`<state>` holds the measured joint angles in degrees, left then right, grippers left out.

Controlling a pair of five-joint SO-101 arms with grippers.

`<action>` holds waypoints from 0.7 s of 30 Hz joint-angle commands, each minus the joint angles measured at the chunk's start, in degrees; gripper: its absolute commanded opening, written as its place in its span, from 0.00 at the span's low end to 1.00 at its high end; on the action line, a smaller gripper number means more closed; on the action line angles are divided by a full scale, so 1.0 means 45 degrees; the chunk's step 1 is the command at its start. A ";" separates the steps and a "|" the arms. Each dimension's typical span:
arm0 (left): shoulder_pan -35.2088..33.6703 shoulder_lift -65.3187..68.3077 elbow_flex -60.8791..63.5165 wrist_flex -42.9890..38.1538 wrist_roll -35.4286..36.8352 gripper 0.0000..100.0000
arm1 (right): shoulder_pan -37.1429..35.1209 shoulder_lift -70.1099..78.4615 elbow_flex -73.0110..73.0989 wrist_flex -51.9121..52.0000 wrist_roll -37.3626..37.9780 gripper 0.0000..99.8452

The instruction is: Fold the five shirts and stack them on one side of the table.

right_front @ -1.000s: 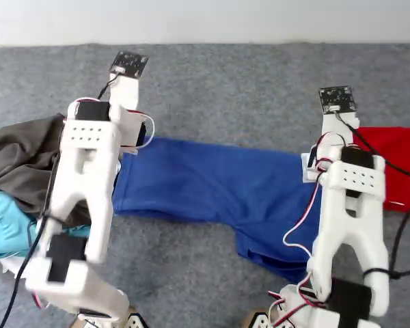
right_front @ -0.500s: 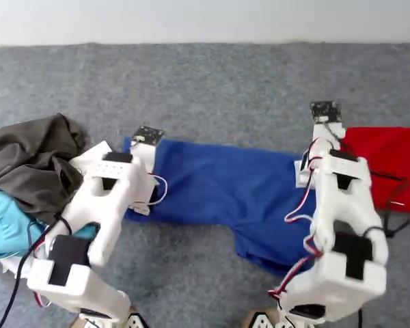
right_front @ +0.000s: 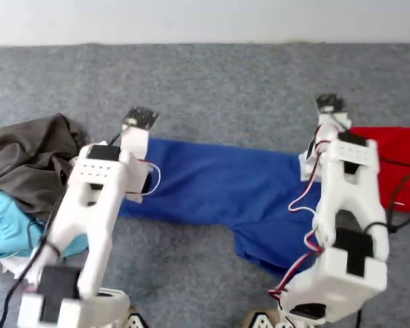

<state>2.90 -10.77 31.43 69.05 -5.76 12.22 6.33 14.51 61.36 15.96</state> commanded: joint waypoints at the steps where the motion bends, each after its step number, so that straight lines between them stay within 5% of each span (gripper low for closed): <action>1: -0.0117 -0.1328 -0.0361 -0.0899 0.0547 0.02 | -0.0303 -0.1690 -0.1074 0.0869 -0.0098 0.01; 13: -0.0254 0.5861 -0.4210 -0.2247 0.1621 0.01 | -0.0303 0.1299 -0.1192 0.0029 -0.0039 0.01; 18: -0.0762 0.7267 -0.5714 -0.2051 0.2989 0.01 | -0.1475 -0.0322 -0.2696 0.4347 0.0176 0.01; 21: -0.0977 0.7287 -0.5773 -0.2462 0.3399 0.01 | -0.2354 -0.1846 -0.3204 0.6593 0.2383 0.01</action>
<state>-0.70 22.29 8.13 59.12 7.69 4.84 6.15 4.13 80.79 18.77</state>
